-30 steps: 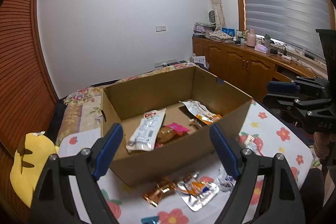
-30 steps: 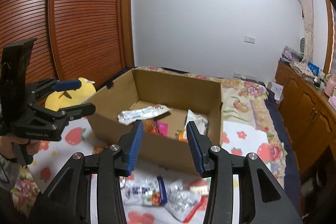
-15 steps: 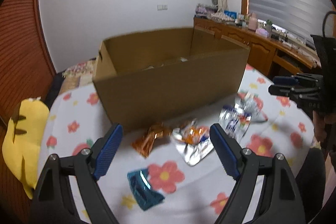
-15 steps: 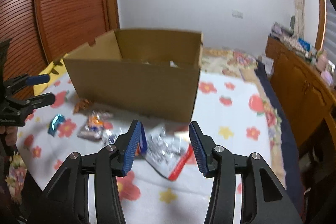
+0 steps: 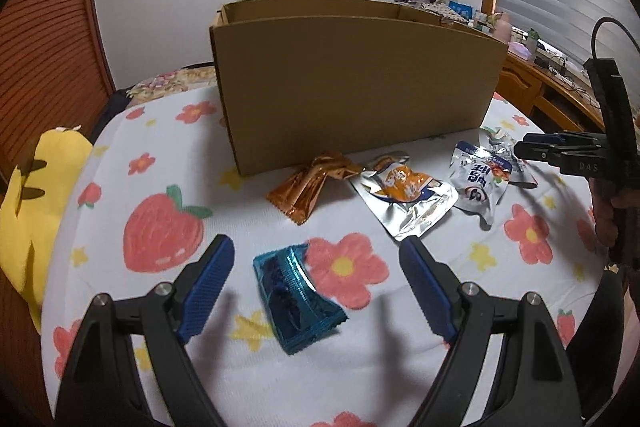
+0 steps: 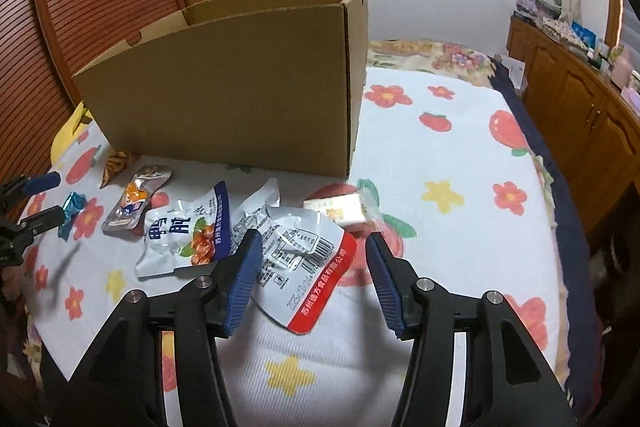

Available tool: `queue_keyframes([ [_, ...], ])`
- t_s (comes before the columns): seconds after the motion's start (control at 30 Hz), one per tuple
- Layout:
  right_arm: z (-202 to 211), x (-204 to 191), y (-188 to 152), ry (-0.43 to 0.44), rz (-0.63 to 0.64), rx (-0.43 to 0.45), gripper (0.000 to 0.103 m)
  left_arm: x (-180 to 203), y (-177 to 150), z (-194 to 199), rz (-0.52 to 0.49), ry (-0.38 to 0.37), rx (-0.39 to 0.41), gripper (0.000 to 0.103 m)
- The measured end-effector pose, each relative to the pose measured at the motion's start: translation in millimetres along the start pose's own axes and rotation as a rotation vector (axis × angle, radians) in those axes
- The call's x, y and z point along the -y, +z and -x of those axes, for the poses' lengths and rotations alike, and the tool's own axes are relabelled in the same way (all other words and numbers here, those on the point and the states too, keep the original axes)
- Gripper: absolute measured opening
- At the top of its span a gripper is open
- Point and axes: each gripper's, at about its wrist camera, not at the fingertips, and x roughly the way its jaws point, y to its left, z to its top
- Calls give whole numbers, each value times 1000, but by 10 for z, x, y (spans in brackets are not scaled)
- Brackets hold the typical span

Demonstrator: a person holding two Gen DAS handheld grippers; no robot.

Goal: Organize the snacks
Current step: 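Withdraw both tools from the box toward the remaining snacks, then grasp the blue-foil candy with the left tool while the right tool grasps the white pouch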

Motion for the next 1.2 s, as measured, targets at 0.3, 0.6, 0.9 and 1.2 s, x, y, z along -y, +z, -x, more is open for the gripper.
queue_keyframes([
  [0.3,-159,-35,49,27,-2,-26,69,-45,-50,-87,30,-4,-30,85],
  [0.6,-267,-126,19,36,37,-71,76,-75,-52,-167,54,-5,-63,85],
  [0.9,-190,-181,-50,35,89,-87,61,-146,-71,-238,91,-15,-88,85],
  [1.2,-25,-211,-168,35,96,-67,51,-136,-77,-240,85,-8,-90,85],
])
